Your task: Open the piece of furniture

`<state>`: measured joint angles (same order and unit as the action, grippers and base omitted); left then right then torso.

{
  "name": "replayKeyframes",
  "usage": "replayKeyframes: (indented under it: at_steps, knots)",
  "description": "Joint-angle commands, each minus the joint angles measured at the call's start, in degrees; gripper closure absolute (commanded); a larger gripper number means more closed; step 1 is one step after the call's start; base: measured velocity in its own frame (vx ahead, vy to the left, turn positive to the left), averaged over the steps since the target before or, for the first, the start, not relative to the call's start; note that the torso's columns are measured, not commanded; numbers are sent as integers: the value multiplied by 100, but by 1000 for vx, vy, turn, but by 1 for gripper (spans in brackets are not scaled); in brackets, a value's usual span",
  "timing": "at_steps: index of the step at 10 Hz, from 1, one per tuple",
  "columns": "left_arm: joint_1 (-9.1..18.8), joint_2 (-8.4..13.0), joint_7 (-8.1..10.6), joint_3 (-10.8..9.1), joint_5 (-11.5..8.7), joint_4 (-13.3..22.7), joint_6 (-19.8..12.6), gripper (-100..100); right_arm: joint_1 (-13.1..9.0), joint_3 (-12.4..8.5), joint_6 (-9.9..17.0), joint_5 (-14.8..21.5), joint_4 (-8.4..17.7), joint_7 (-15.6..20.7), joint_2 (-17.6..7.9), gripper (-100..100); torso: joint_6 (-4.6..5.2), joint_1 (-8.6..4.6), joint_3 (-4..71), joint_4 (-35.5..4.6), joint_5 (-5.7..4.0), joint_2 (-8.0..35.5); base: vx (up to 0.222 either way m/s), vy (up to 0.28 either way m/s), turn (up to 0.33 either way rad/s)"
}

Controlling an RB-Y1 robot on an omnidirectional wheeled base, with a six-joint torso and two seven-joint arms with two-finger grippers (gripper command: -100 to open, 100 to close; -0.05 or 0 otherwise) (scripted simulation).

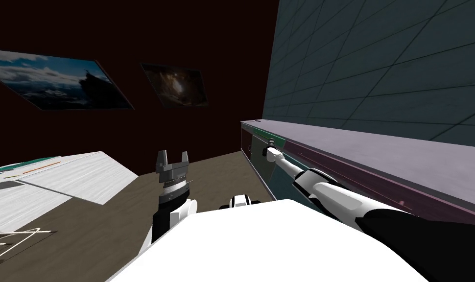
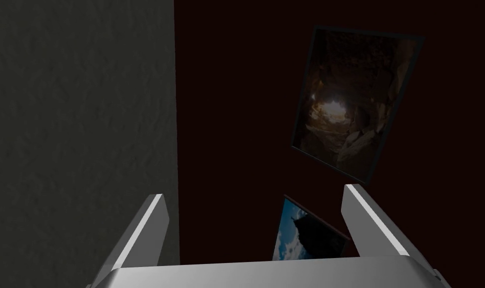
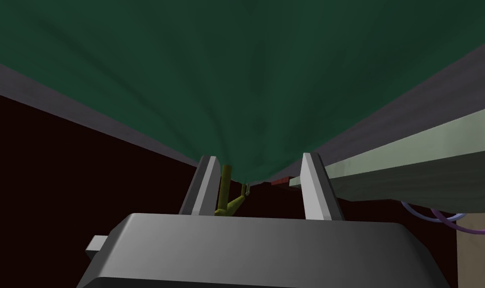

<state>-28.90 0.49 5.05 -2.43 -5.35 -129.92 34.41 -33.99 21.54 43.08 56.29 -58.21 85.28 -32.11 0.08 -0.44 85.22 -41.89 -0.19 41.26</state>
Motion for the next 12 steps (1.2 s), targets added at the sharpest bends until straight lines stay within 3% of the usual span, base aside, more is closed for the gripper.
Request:
replayKeyframes:
  at_steps: [1,2,3,4,6,7,8,9,11,12]
  knots:
    - [1,1,0,0,0,0,0,0,87,-149,-429,-31,-45,47,-37,100,-41,-43,12,-5,-8,-17,41,25,-2]
    - [2,2,0,-1,0,1,-1,0,87,-149,-471,-31,-45,47,-37,100,-70,-45,21,-2,-11,-31,-7,-5,23]
    - [3,2,0,-1,0,1,-1,0,400,-422,-671,-111,-290,255,-68,100,-75,-28,26,3,-7,-40,102,76,-255]
    - [0,1,0,-1,0,0,0,0,465,-552,-835,-111,-326,255,-68,100,-6,-6,34,18,-6,-56,194,164,-308]
    - [1,1,0,0,0,0,0,0,465,-592,-1174,-111,-326,255,-68,100,-45,-62,52,19,-19,-78,73,78,-77]
    - [2,2,0,-1,0,1,-1,0,793,-855,-1312,-192,-606,463,-99,100,-81,-76,47,18,-27,-73,138,106,-265]
    - [0,1,0,-1,0,0,0,0,842,-991,-1489,-192,-606,463,-99,100,-20,-47,57,27,-19,-95,190,163,-294]
    - [0,0,0,0,0,0,0,0,842,-1036,-1657,-192,-606,463,-99,100,-19,-59,70,28,-16,-111,86,107,-110]
    - [3,2,0,-1,0,1,-1,0,842,-1036,-1877,-192,-606,463,-99,100,-81,-91,61,26,-32,-96,-10,0,8]
    - [3,3,0,-2,0,1,-1,0,1167,-1310,-2073,-272,-887,671,-131,100,-84,-78,64,29,-31,-102,91,75,-241]
